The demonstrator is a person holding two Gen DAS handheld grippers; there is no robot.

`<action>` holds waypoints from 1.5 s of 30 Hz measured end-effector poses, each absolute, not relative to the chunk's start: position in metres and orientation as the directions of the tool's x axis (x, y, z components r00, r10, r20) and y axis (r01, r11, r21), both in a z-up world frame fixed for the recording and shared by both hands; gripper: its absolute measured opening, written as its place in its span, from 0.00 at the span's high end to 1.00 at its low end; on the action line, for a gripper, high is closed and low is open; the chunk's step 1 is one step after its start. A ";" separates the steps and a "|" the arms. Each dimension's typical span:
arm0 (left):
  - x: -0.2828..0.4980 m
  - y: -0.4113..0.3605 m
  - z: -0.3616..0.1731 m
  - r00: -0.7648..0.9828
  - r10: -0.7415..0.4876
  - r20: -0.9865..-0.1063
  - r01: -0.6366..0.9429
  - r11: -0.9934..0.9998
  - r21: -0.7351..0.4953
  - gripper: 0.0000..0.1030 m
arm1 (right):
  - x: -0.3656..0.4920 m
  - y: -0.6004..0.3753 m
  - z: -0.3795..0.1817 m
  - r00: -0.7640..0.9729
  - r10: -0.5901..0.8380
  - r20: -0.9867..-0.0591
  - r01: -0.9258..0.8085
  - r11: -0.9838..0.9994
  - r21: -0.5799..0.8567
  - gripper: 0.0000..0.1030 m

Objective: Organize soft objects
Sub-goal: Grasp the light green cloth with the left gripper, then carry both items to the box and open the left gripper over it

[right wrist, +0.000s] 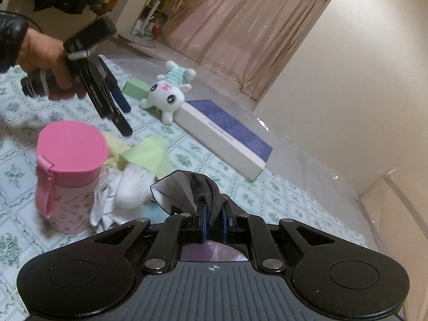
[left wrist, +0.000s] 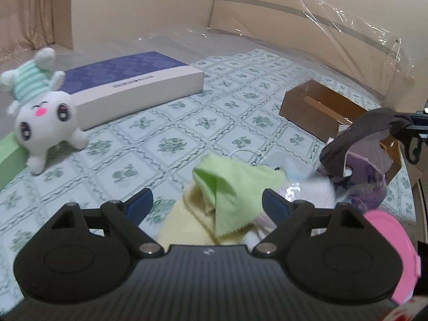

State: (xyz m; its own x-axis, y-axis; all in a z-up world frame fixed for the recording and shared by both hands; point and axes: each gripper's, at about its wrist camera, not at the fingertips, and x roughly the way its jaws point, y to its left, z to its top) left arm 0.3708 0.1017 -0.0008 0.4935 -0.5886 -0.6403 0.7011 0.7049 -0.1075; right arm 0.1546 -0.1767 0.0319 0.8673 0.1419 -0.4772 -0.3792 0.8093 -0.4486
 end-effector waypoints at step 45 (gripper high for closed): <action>0.324 0.007 0.150 0.545 -0.595 -0.590 0.725 0.689 -0.025 0.98 | 0.114 -0.251 0.100 0.927 0.105 -0.361 -0.244 0.899 -0.364 0.90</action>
State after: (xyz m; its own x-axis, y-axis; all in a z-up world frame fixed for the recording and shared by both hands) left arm 0.3239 0.0070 0.1501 0.5452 -0.5953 -0.5903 0.7246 0.6887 -0.0253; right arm 0.1139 -0.2513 0.1002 0.9266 0.1049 -0.3611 -0.2437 0.8989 -0.3641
